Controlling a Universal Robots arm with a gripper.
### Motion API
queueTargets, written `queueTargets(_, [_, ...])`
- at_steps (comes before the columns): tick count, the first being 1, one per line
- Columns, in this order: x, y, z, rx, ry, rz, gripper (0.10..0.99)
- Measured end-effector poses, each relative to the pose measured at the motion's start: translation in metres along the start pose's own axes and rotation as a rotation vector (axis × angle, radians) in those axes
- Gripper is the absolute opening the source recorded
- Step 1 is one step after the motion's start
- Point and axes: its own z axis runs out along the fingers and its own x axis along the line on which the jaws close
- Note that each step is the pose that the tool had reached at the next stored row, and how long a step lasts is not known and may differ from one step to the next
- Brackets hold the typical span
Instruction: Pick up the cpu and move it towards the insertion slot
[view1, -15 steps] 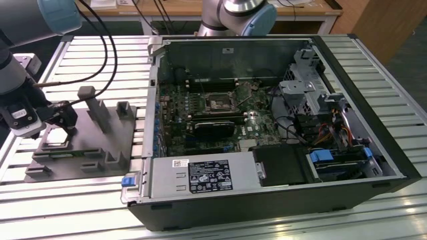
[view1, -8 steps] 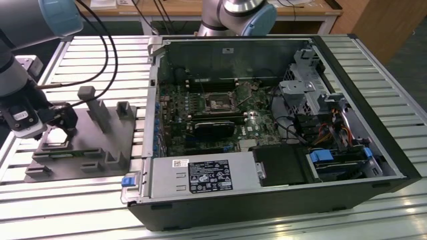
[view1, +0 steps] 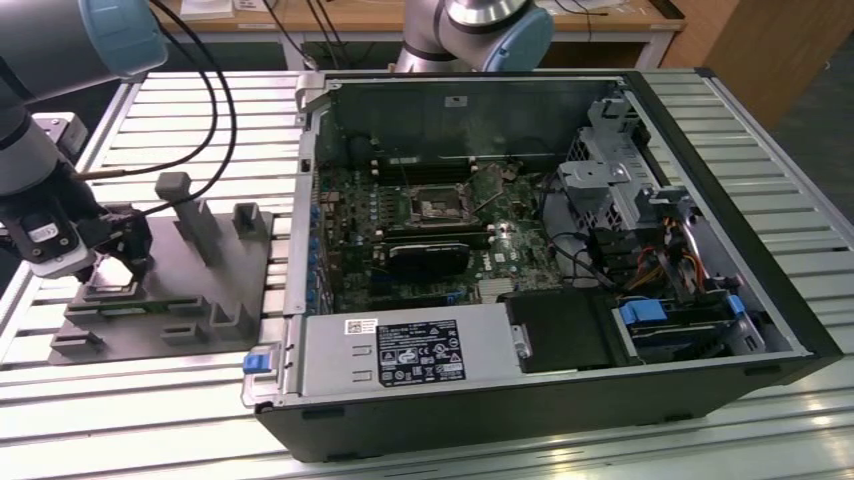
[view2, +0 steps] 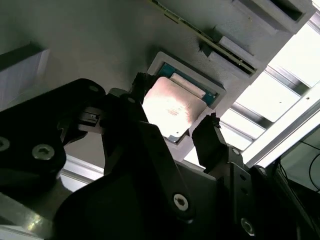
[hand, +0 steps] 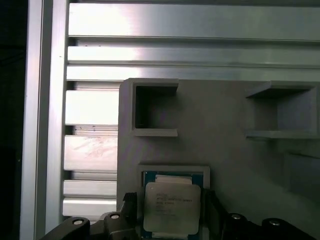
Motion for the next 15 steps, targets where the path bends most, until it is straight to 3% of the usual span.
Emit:
queueTargets(5, [-0.0001, 0.0003, 0.0014, 0.0, -0.0001, 0.0, 0.639])
queueTargets(6, [-0.0001, 0.0003, 0.0016, 0.0, -0.0002, 0.0, 0.569])
queueTargets(8, [-0.0001, 0.0003, 0.0017, 0.0, 0.0001, 0.0, 0.553])
queueTargets(15, [-0.0002, 0.0005, -0.0009, -0.005, -0.0003, 0.0, 0.541])
